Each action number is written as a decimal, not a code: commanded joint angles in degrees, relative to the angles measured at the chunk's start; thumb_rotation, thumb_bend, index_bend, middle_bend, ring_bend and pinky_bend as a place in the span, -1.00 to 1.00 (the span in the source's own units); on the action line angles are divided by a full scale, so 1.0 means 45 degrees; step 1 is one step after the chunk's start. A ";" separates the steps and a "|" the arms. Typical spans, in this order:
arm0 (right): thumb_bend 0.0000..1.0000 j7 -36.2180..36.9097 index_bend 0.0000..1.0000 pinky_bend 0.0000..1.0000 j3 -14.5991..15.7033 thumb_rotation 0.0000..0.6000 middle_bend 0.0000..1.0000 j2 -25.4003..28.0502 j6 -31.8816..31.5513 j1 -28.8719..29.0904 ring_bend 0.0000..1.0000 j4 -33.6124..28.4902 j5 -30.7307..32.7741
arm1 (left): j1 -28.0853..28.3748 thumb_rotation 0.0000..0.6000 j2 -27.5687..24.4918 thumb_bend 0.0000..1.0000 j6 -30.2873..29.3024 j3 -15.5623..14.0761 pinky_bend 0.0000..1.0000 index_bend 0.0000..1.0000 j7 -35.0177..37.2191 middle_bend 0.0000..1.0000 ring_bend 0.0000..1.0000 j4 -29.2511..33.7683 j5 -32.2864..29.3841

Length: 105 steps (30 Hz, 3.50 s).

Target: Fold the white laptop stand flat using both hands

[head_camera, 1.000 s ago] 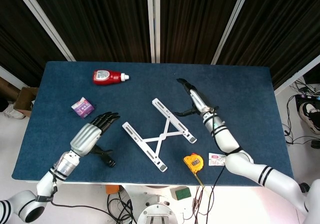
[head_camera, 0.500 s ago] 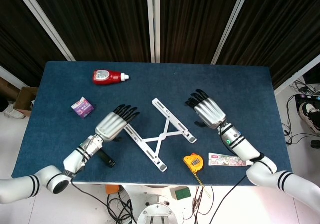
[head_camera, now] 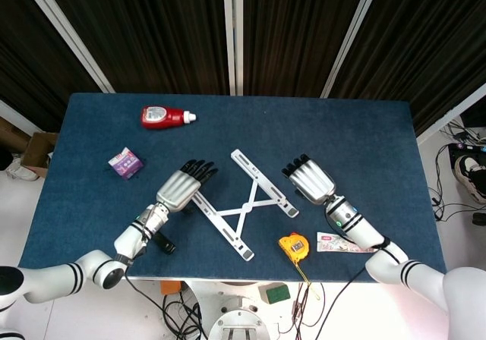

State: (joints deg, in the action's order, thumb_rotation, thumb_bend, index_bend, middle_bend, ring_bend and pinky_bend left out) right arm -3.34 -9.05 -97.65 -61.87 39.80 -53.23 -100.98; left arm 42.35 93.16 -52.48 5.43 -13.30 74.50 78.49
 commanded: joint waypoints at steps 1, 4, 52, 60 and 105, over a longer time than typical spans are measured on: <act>-1.00 0.0255 0.07 -0.01 0.0294 1.00 0.14 -0.0704 -0.0137 0.0194 -0.06 0.0829 0.0232 | 0.0062 1.00 0.0206 -0.93 0.0063 -0.0029 -0.82 -1.00 0.0000 -1.00 -1.00 -0.0238 -0.0030; -1.00 0.0385 0.07 -0.01 0.0443 1.00 0.15 -0.1078 -0.0218 0.0347 -0.05 0.1415 0.0298 | 0.0064 1.00 0.0331 -0.93 0.0067 -0.0033 -0.82 -1.00 0.0120 -1.00 -1.00 -0.0343 -0.0065; -1.00 0.1908 0.08 -0.01 0.1675 1.00 0.16 -0.3714 -0.1746 0.0956 -0.04 0.3321 0.0886 | 0.1098 1.00 0.2393 -0.95 0.0469 0.0297 -0.83 -1.00 0.2729 -1.00 -1.00 -0.3065 0.0549; -1.00 0.1972 0.08 0.00 0.1774 1.00 0.15 -0.3786 -0.1905 0.0959 -0.04 0.3222 0.0870 | 0.1374 1.00 0.2701 -0.95 0.0555 0.0470 -0.83 -1.00 0.3016 -1.00 -1.00 -0.3499 0.0541; -1.00 0.0961 -1.00 -1.00 0.3904 1.00 -0.95 0.0245 0.3841 0.7133 -1.00 -0.0998 -0.2602 | -0.2875 1.00 -0.2033 -0.96 -0.3927 0.0447 -0.83 -1.00 0.4172 -1.00 -1.00 0.1488 -0.0027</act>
State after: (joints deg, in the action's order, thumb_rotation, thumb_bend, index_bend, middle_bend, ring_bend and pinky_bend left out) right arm 0.58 8.21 -96.14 -44.32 71.50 -58.19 -112.35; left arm 29.50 84.00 -70.12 7.41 5.35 81.31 78.30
